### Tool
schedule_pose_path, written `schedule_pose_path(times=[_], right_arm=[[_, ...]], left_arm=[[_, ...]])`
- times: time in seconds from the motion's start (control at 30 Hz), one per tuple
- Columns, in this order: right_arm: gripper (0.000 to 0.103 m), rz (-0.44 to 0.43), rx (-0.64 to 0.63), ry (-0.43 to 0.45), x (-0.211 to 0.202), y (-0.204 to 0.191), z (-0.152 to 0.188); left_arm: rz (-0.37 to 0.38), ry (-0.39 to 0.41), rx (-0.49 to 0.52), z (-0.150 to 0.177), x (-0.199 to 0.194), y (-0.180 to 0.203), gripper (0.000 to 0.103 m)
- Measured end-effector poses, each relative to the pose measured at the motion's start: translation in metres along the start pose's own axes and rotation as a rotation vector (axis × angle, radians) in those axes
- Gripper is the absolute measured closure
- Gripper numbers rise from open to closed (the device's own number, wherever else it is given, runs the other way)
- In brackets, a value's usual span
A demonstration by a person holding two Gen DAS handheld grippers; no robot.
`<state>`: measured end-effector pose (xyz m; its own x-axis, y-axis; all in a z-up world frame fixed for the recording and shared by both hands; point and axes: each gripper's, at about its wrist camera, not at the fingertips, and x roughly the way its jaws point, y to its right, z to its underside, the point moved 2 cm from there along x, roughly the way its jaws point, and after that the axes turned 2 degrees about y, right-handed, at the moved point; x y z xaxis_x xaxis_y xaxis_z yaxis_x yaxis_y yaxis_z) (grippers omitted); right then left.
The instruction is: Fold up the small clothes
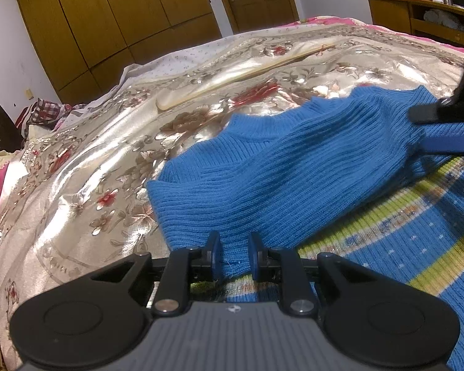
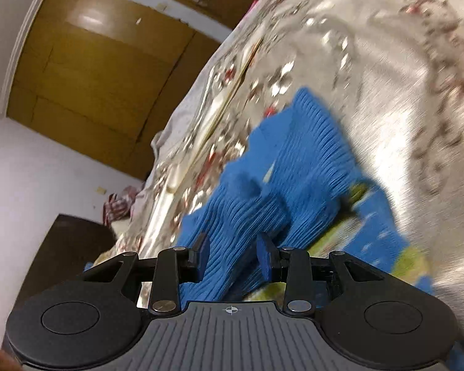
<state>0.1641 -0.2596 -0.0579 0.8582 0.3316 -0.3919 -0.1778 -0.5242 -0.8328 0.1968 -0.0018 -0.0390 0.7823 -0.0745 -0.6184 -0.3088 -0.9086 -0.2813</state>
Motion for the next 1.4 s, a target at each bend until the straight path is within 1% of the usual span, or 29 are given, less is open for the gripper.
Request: schedule_pose_path(times=[0.1,0.13,0.27,0.33,0.37,0.47,0.6,0.7,0.73,0.8,0.83,0.9,0.97,1.0,1.07,1.13,1.23,1.27,1.33,1.37,1.4], right_arm=[[0.069,0.007,0.012,-0.056,0.023,0.0,0.007],[0.069,0.015,0.012,-0.05,0.028,-0.001,0.007],[0.069,0.009,-0.06,0.049,0.032,-0.01,-0.001],[0.069,-0.04,-0.031,0.07,0.029,-0.008,-0.008],[0.069,-0.046,-0.026,0.086,0.027,-0.007,-0.012],[0.069,-0.071,-0.012,0.152,0.008,-0.006,-0.024],[0.069,-0.078,-0.116,0.276,-0.029,-0.018,-0.036],[0.069,-0.041,-0.153,0.255,-0.038,-0.019,-0.038],[0.069,-0.042,-0.145,0.23,-0.037,-0.015,-0.036],[0.069,-0.014,-0.097,0.15,-0.027,-0.007,-0.029],[0.069,-0.017,-0.059,0.111,-0.023,-0.002,-0.026],[0.069,-0.055,0.022,0.05,-0.011,0.003,-0.023],[0.069,-0.099,0.077,0.033,-0.004,0.004,-0.023],[0.068,-0.105,0.086,0.025,0.002,0.004,-0.024],[0.06,-0.1,0.103,0.005,0.013,0.003,-0.026],[0.059,-0.091,0.127,-0.017,0.028,0.004,-0.025],[0.059,-0.044,0.123,0.001,0.045,0.007,-0.028],[0.062,-0.034,0.12,0.011,0.046,0.008,-0.029],[0.064,-0.035,0.108,0.034,0.043,0.009,-0.032],[0.072,-0.039,0.092,0.053,0.039,0.008,-0.035],[0.075,-0.041,0.072,0.078,0.033,0.005,-0.038]], left_arm=[[-0.003,-0.001,0.004,0.0,0.0,0.001,0.077],[-0.002,-0.001,0.005,0.0,0.0,0.001,0.077],[-0.003,-0.002,0.01,0.0,0.0,0.002,0.077],[-0.006,-0.003,0.014,0.0,0.001,0.003,0.077],[-0.007,-0.004,0.015,0.0,0.001,0.003,0.077],[-0.011,-0.003,0.013,0.0,0.0,0.003,0.077],[-0.018,-0.002,0.018,0.001,0.0,0.005,0.077],[-0.021,-0.003,0.026,0.001,-0.001,0.006,0.077],[-0.02,-0.003,0.027,0.001,-0.001,0.006,0.077],[-0.017,-0.004,0.026,0.0,-0.001,0.005,0.077],[-0.016,-0.004,0.024,0.0,-0.001,0.005,0.077],[-0.015,-0.002,0.02,0.001,-0.001,0.005,0.077],[-0.014,0.001,0.021,0.001,-0.001,0.004,0.077],[-0.013,0.002,0.022,0.001,-0.001,0.005,0.077],[-0.011,0.003,0.022,0.002,-0.001,0.004,0.077],[-0.01,0.003,0.022,0.002,-0.001,0.004,0.077],[-0.008,0.002,0.025,0.001,-0.001,0.004,0.077],[-0.007,0.002,0.026,0.001,-0.001,0.004,0.077],[-0.007,0.002,0.027,0.001,-0.001,0.004,0.077],[-0.007,0.002,0.026,0.001,-0.001,0.004,0.077],[-0.007,0.003,0.024,0.001,-0.001,0.004,0.077]])
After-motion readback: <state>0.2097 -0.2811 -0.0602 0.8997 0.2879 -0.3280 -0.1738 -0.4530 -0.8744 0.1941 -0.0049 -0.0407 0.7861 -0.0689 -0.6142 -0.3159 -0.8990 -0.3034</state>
